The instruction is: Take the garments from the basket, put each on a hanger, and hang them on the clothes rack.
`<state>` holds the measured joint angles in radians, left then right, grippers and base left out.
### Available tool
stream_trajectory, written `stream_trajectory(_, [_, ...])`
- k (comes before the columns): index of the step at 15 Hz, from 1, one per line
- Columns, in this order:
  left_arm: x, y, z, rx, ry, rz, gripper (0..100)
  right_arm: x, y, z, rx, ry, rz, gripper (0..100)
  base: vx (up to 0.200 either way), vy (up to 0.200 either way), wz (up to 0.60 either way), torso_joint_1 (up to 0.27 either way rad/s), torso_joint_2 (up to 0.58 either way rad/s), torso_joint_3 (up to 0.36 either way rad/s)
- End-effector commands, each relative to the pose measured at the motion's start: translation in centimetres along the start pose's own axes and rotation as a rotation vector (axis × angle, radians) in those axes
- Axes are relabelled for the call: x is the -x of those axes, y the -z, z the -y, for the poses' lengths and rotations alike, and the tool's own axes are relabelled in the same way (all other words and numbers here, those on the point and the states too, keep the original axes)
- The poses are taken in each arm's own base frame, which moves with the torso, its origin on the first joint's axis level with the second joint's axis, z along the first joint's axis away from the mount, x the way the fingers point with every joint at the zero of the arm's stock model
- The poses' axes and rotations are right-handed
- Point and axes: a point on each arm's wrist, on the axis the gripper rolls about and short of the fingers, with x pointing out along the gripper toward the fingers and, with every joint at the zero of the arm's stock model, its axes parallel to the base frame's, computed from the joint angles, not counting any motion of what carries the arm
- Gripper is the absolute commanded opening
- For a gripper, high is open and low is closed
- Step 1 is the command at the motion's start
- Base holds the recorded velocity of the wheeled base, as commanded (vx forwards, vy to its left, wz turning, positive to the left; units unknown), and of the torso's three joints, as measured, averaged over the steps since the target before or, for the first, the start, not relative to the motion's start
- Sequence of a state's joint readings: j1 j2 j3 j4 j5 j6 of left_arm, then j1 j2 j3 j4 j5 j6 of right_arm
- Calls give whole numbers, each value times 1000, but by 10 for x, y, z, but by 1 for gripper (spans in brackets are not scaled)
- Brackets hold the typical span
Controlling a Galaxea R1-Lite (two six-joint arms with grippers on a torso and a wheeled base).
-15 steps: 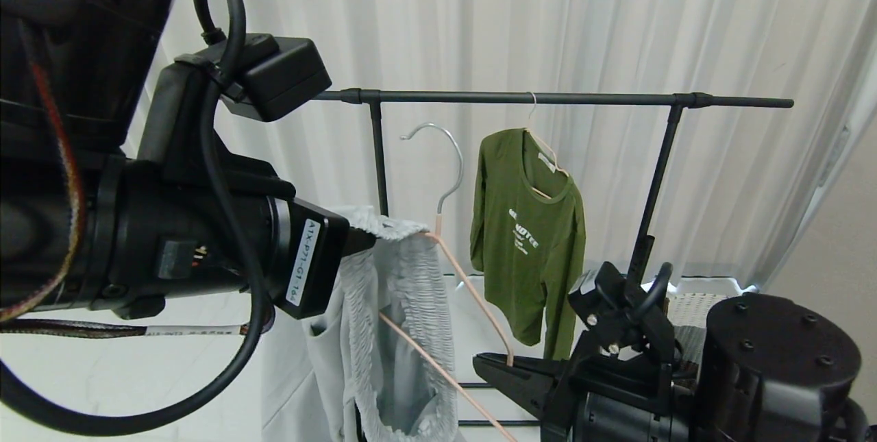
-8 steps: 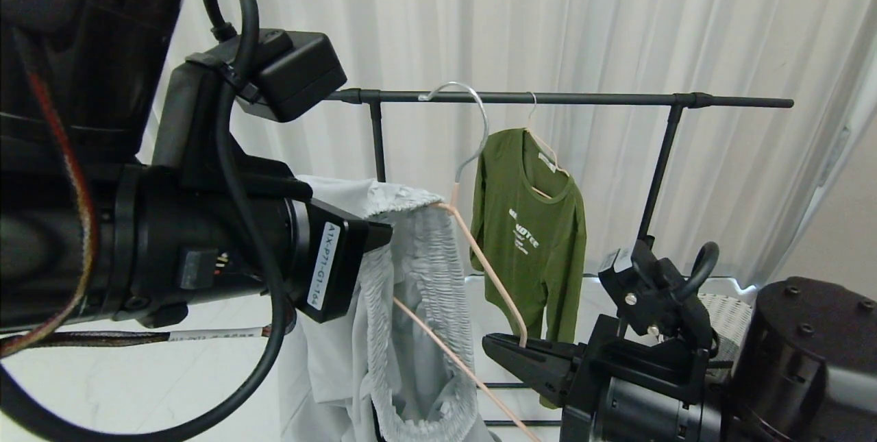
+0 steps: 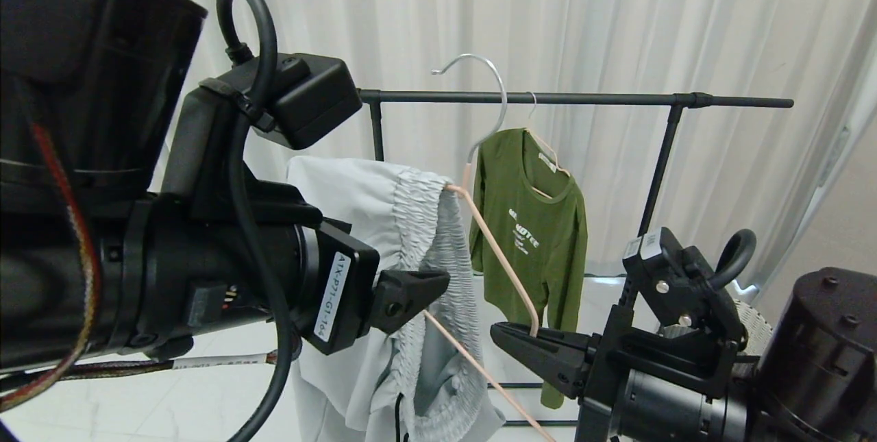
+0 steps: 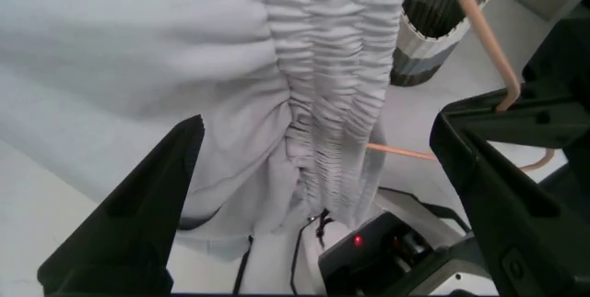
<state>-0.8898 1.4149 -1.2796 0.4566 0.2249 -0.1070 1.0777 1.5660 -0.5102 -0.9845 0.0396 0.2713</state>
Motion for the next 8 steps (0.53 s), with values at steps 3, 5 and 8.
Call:
stream_trajectory(3, [12,15,-5,-10,-3,-9,100,7,-3,5,3,18,15,0,0,0,0,0,0,0])
stream_trajectory(5, [33,27,-12,-95,-1,25,100,17,3,8,10,33,-3,0,0,0,0,0,0,0])
stream_trajectory(8, [48,32,-31,-257,-25,51,100,38,18,10,34,23,-59,0,0,0,0,0,0,0])
